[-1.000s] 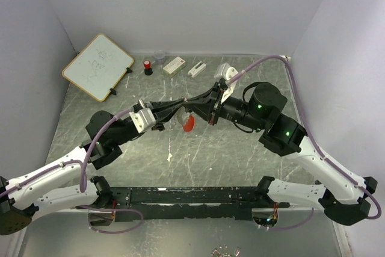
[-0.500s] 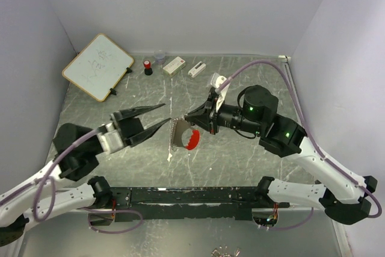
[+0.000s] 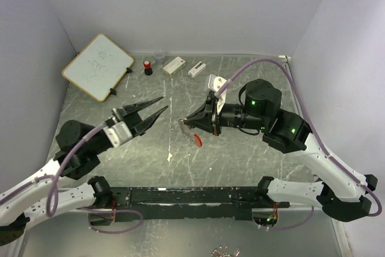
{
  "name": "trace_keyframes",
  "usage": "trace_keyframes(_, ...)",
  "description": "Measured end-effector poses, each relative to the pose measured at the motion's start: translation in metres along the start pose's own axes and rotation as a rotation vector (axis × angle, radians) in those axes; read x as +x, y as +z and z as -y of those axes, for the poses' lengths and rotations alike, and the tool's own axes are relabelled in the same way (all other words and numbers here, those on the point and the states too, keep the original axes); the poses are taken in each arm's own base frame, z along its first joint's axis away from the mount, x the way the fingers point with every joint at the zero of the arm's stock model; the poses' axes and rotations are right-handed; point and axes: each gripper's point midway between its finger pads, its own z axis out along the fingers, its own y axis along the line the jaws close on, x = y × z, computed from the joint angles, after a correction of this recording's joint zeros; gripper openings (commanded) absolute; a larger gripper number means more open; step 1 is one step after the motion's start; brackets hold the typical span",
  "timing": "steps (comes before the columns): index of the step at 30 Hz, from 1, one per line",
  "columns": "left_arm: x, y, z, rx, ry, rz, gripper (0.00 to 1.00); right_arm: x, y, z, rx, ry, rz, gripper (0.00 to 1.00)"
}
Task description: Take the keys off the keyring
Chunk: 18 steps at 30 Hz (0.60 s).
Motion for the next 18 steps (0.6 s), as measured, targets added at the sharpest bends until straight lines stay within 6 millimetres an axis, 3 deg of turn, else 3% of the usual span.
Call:
trace_keyframes(7, 0.039, 0.009, 0.013, 0.043, 0.003, -0.114, 0.41, -0.001, 0.001, -0.013, -0.085, -0.021, 0.000, 0.00)
trace_keyframes(18, 0.017, -0.010, 0.018, 0.055, 0.022, -0.012, 0.41, -0.016, -0.015, -0.023, -0.107, -0.048, 0.053, 0.00)
